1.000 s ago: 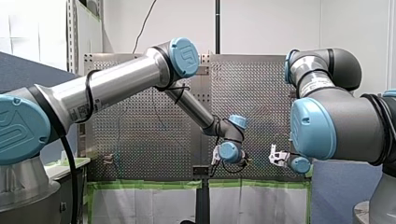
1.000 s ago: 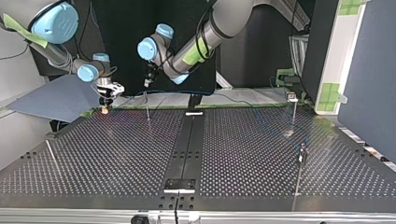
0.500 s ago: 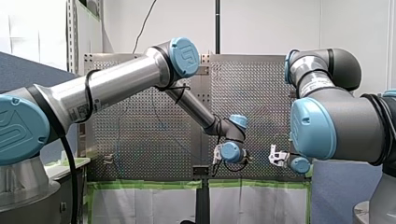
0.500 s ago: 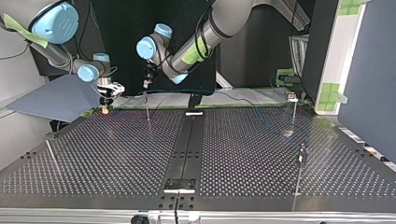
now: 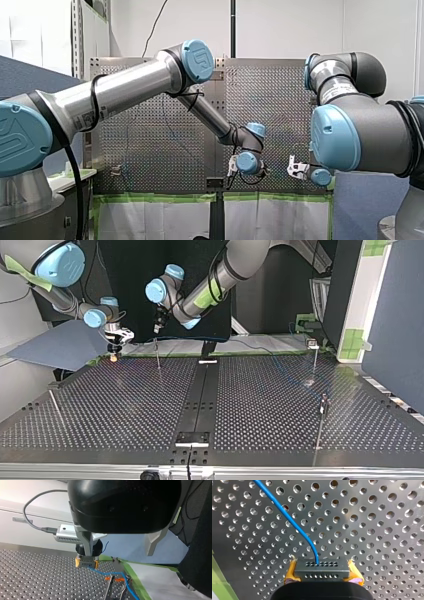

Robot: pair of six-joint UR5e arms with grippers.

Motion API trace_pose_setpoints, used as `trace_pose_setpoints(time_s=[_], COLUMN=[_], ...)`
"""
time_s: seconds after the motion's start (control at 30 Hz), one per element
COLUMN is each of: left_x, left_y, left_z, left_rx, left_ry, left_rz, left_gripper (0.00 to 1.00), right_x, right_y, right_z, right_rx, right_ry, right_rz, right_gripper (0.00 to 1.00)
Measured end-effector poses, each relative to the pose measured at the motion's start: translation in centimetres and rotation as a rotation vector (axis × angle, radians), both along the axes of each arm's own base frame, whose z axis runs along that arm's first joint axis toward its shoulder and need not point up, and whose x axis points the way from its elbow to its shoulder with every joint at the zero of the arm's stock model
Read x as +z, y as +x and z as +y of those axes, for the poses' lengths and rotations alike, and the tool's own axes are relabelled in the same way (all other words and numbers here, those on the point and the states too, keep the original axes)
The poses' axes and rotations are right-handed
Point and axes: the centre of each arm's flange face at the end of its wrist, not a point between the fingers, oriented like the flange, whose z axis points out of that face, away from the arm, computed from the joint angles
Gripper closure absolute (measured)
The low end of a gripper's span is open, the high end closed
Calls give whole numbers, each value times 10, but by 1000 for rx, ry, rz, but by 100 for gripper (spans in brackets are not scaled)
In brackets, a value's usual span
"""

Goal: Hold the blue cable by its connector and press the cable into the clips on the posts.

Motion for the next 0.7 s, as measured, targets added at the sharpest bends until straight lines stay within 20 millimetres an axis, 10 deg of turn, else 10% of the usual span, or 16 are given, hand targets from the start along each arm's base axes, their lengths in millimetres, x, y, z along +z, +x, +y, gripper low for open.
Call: trace_pose_setpoints(time_s=[0.7], left_x=[-19], left_y=[-4], left_z=[17], left_rx=[51], left_ry=[-12], left_rz=[2], left_gripper=[0], right_x=[-2], right_y=[2], right_z=[2], right_rx=[2], right_ry=[8], right_rz=[5], right_gripper=[100])
